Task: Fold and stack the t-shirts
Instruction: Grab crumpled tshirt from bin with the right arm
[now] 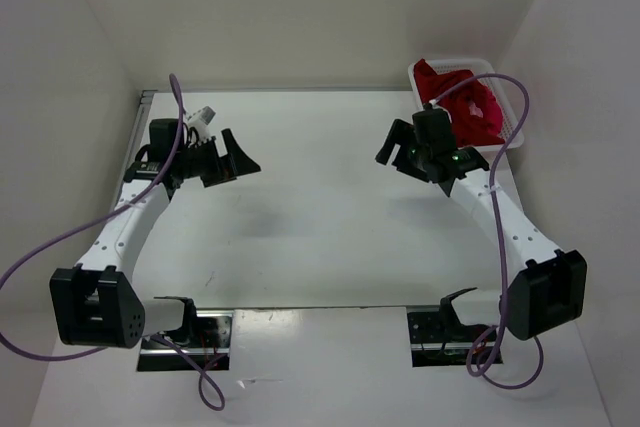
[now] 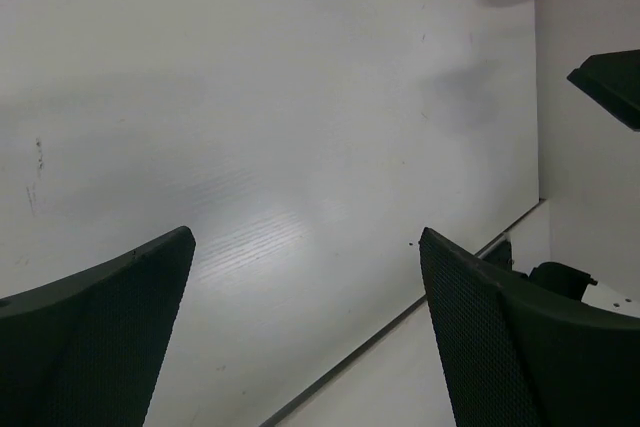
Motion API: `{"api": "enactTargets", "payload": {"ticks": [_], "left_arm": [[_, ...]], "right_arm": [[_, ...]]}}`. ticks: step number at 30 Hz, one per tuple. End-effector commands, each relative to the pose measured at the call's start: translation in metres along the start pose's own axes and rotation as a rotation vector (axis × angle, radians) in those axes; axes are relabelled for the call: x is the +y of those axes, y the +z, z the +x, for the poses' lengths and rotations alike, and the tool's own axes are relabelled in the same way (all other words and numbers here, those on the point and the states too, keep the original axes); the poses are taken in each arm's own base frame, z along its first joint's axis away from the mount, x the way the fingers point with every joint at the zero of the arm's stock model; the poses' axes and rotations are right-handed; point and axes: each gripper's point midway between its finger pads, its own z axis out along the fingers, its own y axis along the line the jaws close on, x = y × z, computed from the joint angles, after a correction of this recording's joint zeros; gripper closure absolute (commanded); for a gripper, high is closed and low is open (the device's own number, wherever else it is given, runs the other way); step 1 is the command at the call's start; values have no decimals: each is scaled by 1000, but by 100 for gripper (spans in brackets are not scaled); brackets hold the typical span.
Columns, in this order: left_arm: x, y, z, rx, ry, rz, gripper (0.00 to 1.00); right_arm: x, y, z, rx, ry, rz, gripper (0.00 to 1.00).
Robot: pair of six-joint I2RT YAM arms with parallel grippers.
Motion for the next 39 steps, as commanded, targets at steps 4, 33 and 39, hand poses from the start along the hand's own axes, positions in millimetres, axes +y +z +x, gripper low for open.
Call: {"api": "enactTargets", "payload": {"ticks": [4, 33, 39], "left_arm": [[-27, -3, -12, -11, 77, 143, 0], [-61, 23, 49, 90, 65, 253, 37], [-55, 28, 50, 89, 50, 232, 36]], "right_arm": [[25, -25, -50, -171, -14, -78, 25], [-156, 119, -211, -220, 78, 405, 32], [-147, 103, -197, -240, 75, 345, 30]]}}
